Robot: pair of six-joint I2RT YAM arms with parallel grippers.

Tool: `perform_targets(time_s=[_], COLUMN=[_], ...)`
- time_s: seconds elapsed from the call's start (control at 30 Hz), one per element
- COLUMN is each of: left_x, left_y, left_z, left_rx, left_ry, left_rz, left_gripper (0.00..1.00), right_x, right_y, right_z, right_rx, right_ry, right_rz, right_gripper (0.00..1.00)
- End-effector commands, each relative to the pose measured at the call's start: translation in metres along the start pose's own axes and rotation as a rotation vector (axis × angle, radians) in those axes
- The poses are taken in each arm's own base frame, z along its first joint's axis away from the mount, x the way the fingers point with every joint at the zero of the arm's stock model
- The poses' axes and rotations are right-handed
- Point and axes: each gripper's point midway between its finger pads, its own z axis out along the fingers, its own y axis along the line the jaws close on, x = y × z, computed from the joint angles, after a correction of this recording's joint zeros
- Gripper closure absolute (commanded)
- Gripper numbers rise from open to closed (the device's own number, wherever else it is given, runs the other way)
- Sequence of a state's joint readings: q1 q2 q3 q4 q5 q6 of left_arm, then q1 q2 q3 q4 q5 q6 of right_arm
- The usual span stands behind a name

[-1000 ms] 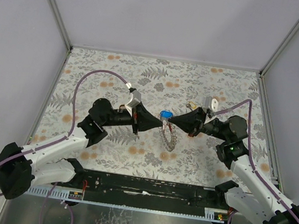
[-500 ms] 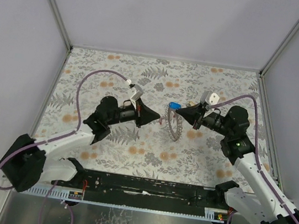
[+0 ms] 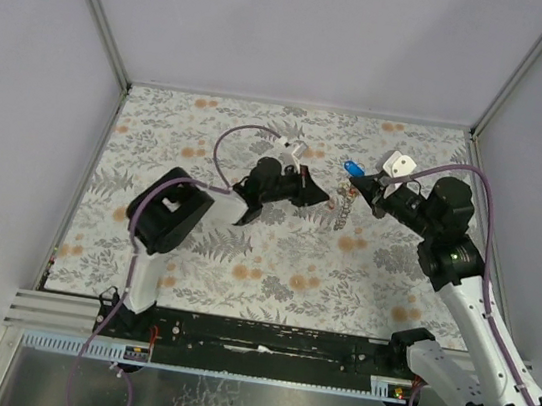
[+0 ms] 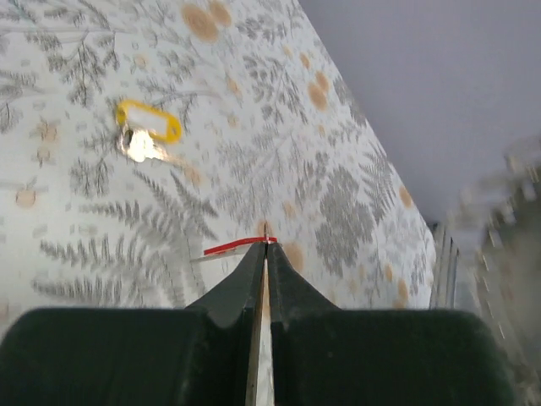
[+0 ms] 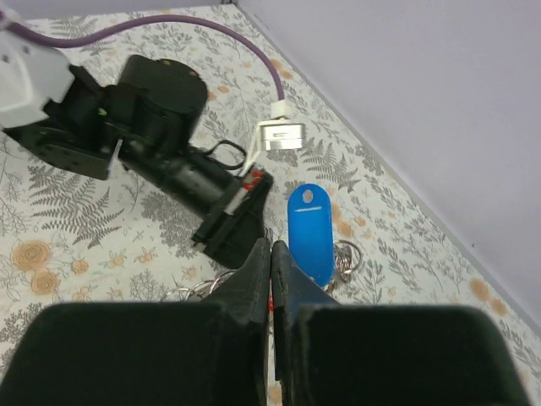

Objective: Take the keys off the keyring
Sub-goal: Place the key at the center of the board, then place the keyring at the center of the board.

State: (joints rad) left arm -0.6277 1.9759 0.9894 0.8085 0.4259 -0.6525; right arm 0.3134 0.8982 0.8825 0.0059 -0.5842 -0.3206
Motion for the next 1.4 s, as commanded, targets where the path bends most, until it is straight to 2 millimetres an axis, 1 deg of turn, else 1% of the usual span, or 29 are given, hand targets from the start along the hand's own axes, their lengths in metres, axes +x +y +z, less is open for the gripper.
perform_targets(time_s=[0.0,0.03,0.07,0.1,0.13,0.2,0.23,0.3,0.4,0.47,0.53,0.6,0.7,0.77,0.87,0.97,1.0,1.1,1.17,1.2,1.27,1.37], left_x=[-0.035,-0.036,-0.032,-0.034,-0.037,-0.049,-0.059,-0.077,-0.104,-0.116,-0.123,-0.12,-0.11,-0.1,-0.096,-0.092,-0.093,-0.094,-0.092,-0.091,-0.089,-0.084], left_y=[-0.007,-0.003,0.007,0.012,0.015,0.019,0.017,0.015,0.007,0.001,-0.002,-0.008,-0.018,-0.026,-0.043,-0.053,-0.056,-0.07,-0.075,-0.077,-0.081,-0.084], left_z=[0.043,0.051,0.056,0.058,0.056,0.044,0.031,0.007,-0.047,-0.086,-0.122,-0.151,-0.187,-0.208,-0.239,-0.271,-0.281,-0.307,-0.317,-0.32,-0.322,-0.321], left_rx=[0.044,0.029,-0.017,-0.044,-0.067,-0.127,-0.15,-0.184,-0.229,-0.256,-0.301,-0.321,-0.33,-0.346,-0.35,-0.385,-0.394,-0.386,-0.387,-0.386,-0.377,-0.363], left_ry=[-0.116,-0.111,-0.09,-0.095,-0.106,-0.146,-0.172,-0.219,-0.299,-0.338,-0.354,-0.332,-0.316,-0.313,-0.369,-0.445,-0.479,-0.559,-0.582,-0.586,-0.576,-0.546], left_rz=[-0.061,-0.062,-0.06,-0.047,-0.028,0.015,0.037,0.073,0.123,0.17,0.213,0.233,0.202,0.16,0.142,0.108,0.101,0.094,0.081,0.073,0.068,0.056], left_gripper=[0.98,0.88,0.71,0.58,0.48,0.36,0.33,0.31,0.31,0.3,0.24,0.21,0.2,0.19,0.19,0.13,0.1,0.05,0.03,0.03,0.03,0.03], right_x=[-0.027,-0.026,-0.026,-0.025,-0.024,-0.02,-0.017,-0.01,0.003,0.016,0.028,0.038,0.046,0.047,0.039,0.024,0.025,0.015,0.029,0.04,0.075,0.122], right_y=[-0.015,-0.015,-0.015,-0.015,-0.015,-0.014,-0.014,-0.014,-0.014,-0.011,-0.004,0.001,0.003,0.008,0.019,0.034,0.043,0.065,0.075,0.078,0.086,0.096], right_z=[-0.014,-0.015,-0.017,-0.019,-0.021,-0.024,-0.024,-0.025,-0.024,-0.022,-0.017,-0.006,0.018,0.04,0.074,0.111,0.126,0.158,0.176,0.183,0.191,0.194], right_rx=[0.059,0.057,0.06,0.063,0.065,0.069,0.07,0.065,0.052,0.015,-0.04,-0.109,-0.181,-0.23,-0.305,-0.395,-0.423,-0.472,-0.507,-0.513,-0.507,-0.501], right_ry=[-0.019,-0.011,-0.004,0.005,0.015,0.035,0.049,0.077,0.138,0.188,0.229,0.251,0.263,0.266,0.264,0.26,0.262,0.2,0.209,0.218,0.243,0.31], right_rz=[-0.065,-0.061,-0.059,-0.057,-0.059,-0.057,-0.051,-0.031,0.012,0.034,0.06,0.086,0.136,0.127,0.143,0.165,0.174,0.222,0.326,0.362,0.413,0.434], right_gripper=[1.0,1.0,1.0,1.0,1.0,1.0,1.0,1.0,1.0,1.0,1.0,1.0,1.0,1.0,1.0,1.0,1.0,1.0,1.0,1.0,1.0,1.0])
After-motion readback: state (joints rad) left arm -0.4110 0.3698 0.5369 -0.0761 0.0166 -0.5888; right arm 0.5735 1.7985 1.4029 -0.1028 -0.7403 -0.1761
